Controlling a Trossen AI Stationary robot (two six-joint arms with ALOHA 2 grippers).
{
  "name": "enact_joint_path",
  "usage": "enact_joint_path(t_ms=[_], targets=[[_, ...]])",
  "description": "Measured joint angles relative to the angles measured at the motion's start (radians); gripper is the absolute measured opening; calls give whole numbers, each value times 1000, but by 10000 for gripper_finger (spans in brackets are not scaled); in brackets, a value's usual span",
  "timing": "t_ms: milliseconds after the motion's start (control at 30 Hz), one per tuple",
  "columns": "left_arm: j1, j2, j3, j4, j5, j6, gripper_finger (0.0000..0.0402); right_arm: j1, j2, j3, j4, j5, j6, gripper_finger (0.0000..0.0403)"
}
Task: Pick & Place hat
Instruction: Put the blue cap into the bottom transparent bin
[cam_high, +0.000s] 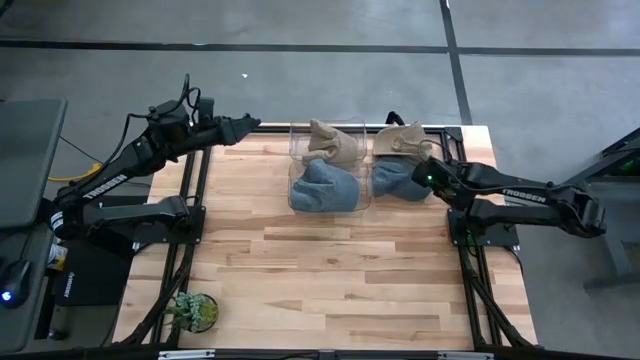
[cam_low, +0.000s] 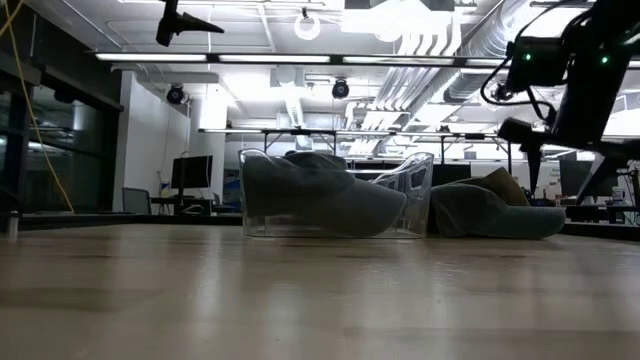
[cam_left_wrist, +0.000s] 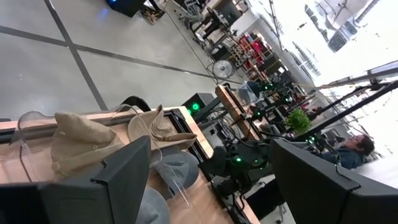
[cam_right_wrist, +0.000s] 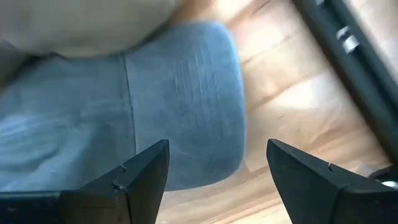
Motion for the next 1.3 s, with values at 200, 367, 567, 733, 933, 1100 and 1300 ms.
enact_joint_path(t_ms=[200, 367, 567, 733, 933, 1100, 1300], targets=[[0, 0, 0, -14, 15, 3, 303, 0, 13, -59, 20, 15, 81, 264], [0, 0, 0, -43, 16, 11, 303, 0, 14, -95, 78, 48, 79, 264], [0, 0, 0, -59, 33, 26, 303, -3, 13, -178, 284, 72, 66, 264], [0, 0, 0, -60, 46, 26, 303, -3, 13, -255, 512, 59, 6, 264], [0, 0, 0, -60, 62, 26, 303, -2, 14, -279, 601, 73, -86, 264], [0, 0, 0, -60, 62, 18, 303, -2, 14, -279, 667, 88, -146, 264], [0, 0, 0, -60, 73, 19, 303, -2, 14, -279, 694, 101, -155, 264]])
